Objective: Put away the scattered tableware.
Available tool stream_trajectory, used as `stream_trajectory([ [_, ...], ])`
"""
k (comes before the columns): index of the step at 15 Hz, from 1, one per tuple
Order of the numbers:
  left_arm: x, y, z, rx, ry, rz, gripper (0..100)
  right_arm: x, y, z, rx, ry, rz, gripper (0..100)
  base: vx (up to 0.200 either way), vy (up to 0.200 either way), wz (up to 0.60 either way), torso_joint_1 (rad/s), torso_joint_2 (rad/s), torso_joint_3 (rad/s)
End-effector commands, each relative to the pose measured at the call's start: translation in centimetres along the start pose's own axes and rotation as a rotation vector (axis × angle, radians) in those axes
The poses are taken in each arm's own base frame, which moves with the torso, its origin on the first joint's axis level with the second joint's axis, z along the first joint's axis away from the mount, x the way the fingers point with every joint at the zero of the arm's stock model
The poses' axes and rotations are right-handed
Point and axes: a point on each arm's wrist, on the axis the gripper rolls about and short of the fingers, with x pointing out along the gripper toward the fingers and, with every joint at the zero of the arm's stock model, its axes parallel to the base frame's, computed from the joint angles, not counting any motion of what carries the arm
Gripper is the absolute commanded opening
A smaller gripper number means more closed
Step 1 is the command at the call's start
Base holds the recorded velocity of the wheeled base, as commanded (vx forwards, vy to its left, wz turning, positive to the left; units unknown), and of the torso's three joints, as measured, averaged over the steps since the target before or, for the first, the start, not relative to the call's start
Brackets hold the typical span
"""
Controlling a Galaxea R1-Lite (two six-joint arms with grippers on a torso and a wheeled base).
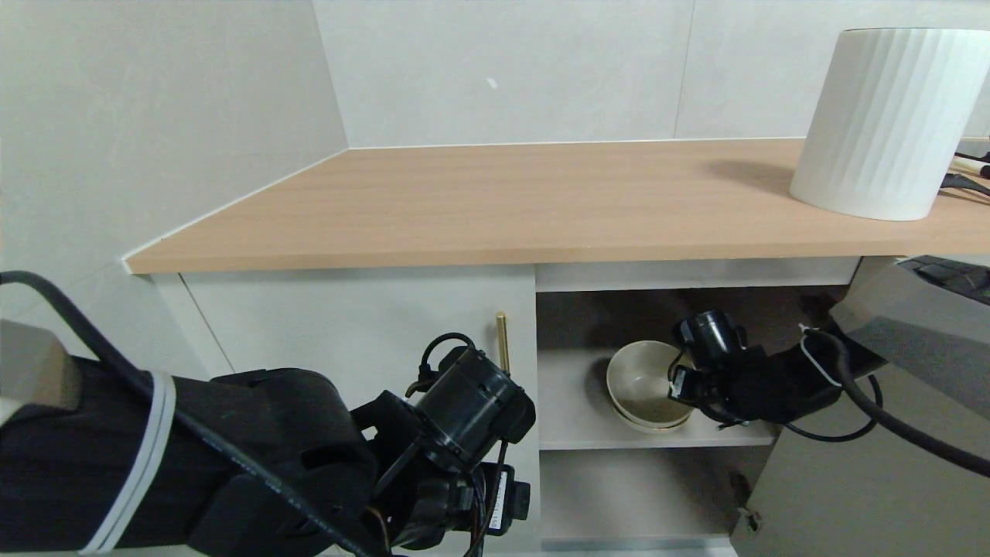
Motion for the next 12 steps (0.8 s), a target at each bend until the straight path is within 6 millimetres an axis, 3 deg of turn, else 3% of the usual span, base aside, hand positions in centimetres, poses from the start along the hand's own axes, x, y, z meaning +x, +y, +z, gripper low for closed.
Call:
stream_trajectory([
  [1,0.05,-0.01,-0.02,0.0,0.001,0.001,100,0.02,-0.01,0.0,0.002,0.0,0.0,0,0.0,0.0,0.0,0.0,0.0,0.0],
  [11,0.1,-0.02,-0.03,0.001,0.002,0.002,100,0.0,-0.02,-0.11,-0.004,0.004,-0.001,0,0.0,0.0,0.0,0.0,0.0,0.0],
  [12,0.06,0.03,0.01,-0.001,0.001,0.002,100,0.0,-0.02,-0.1,-0.003,0.002,-0.001,100,0.0,0.0,0.0,0.0,0.0,0.0],
])
